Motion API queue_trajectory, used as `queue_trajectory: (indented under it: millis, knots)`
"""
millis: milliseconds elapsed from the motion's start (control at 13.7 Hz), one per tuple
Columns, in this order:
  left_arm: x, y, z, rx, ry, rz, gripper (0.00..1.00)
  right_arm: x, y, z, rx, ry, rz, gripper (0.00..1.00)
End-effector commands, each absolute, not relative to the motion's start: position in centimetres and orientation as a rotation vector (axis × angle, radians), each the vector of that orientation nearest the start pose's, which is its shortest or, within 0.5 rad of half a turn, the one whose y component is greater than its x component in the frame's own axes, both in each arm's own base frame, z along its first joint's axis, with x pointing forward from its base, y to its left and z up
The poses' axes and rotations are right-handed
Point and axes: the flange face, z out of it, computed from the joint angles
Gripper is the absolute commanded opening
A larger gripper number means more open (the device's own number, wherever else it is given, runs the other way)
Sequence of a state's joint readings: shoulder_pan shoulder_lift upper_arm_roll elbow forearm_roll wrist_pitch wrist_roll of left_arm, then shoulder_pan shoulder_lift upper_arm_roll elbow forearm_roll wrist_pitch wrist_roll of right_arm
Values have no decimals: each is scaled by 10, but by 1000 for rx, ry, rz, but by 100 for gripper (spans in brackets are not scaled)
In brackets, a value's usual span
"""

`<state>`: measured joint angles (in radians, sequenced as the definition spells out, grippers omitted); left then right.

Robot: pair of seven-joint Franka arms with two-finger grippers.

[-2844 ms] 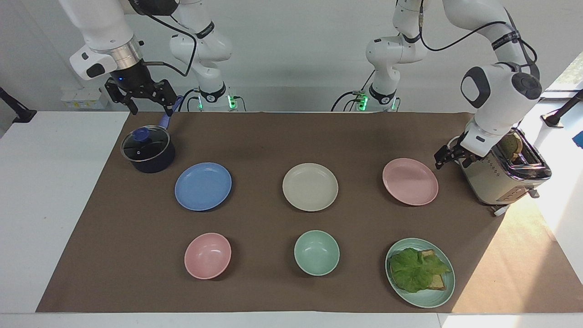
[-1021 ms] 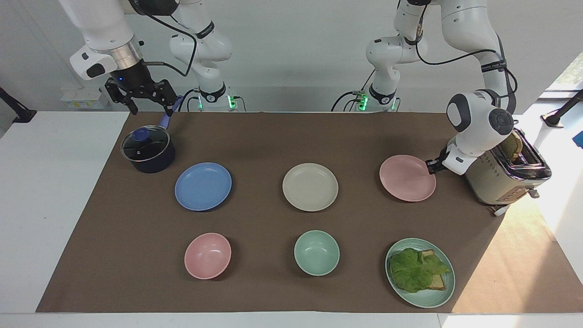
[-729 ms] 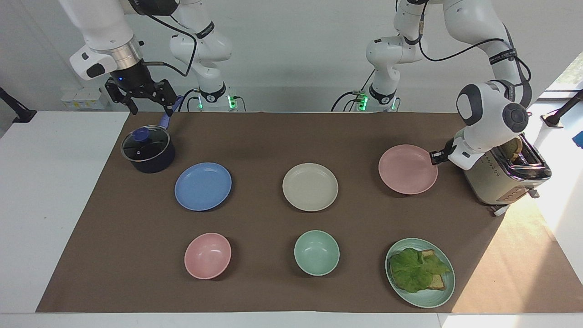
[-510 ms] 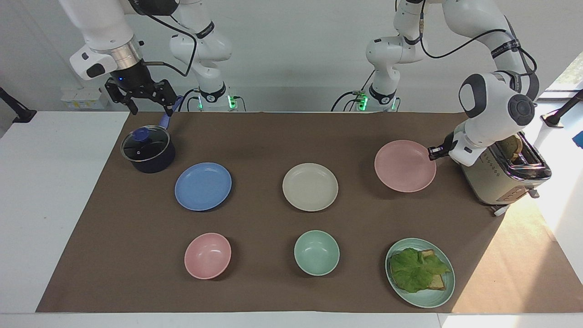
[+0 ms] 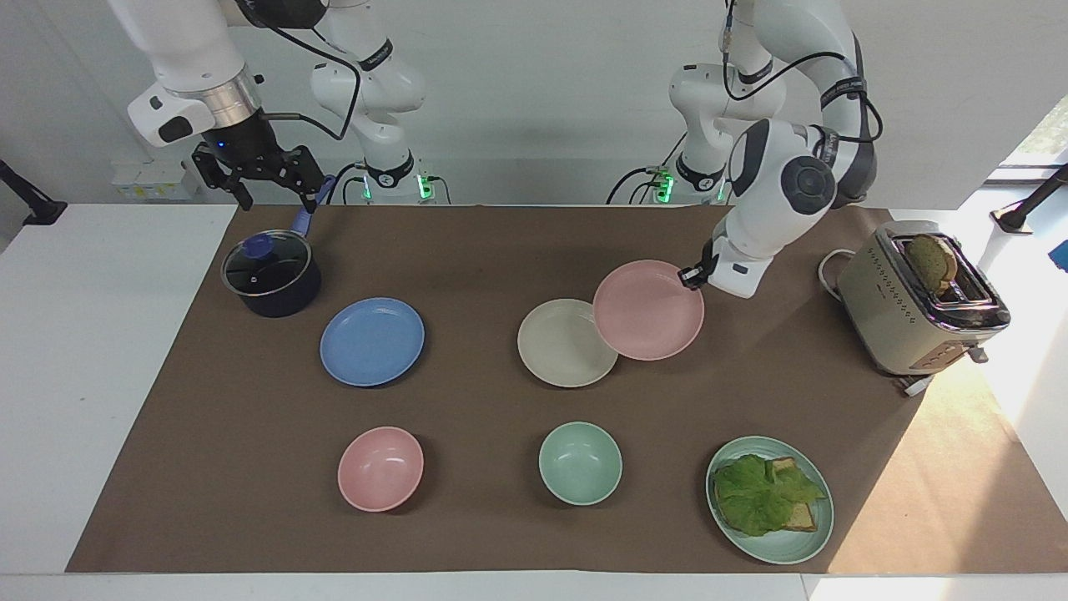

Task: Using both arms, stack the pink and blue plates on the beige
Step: 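Reach the left gripper to the pink plate rim and grasp it, then carry the pink plate with the left gripper onto the beige plate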

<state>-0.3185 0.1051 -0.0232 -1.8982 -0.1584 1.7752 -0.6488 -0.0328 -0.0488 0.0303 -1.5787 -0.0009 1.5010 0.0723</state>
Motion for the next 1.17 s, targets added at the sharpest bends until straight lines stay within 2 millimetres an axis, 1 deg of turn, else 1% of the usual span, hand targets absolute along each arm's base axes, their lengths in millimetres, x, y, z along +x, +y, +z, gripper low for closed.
queue_trajectory:
  millis: [0,73,219,292,365,438,510,583,729,802,875,948,1094]
  knots:
    - [510,-238,423,-3114,-648,349,0,531,-2,642,-3152,93,50,100]
    - [508,-254,416,-3126,-675,304,0,531,-2,642,-3152,93,50,100]
    - [503,-281,394,-3158,-686,234,0,531,-2,642,-3152,93,50,100]
    - [506,-288,382,-3166,-688,214,0,531,-2,642,-3152,93,50,100]
    - [508,-287,379,-3175,-662,207,0,531,-2,642,-3152,93,50,100]
    - [508,-287,378,-3176,-657,207,43,531,-2,642,-3152,93,50,100]
    - [508,-286,378,-3176,-644,214,93,531,-2,642,-3152,91,50,100]
    - [508,-287,379,-3178,-636,214,100,531,-2,642,-3152,88,50,100]
    - [513,-280,380,-3171,-662,207,100,531,-2,642,-3152,88,50,100]
    - [518,-271,380,-3161,-678,198,100,531,-2,642,-3152,86,50,100]
    - [527,-254,379,-3138,-695,173,100,531,-2,642,-3152,86,50,100]
    - [537,-233,377,-3099,-690,127,100,531,-2,642,-3152,88,50,100]
    - [551,-196,383,-3082,-565,66,100,531,-2,642,-3152,86,50,100]
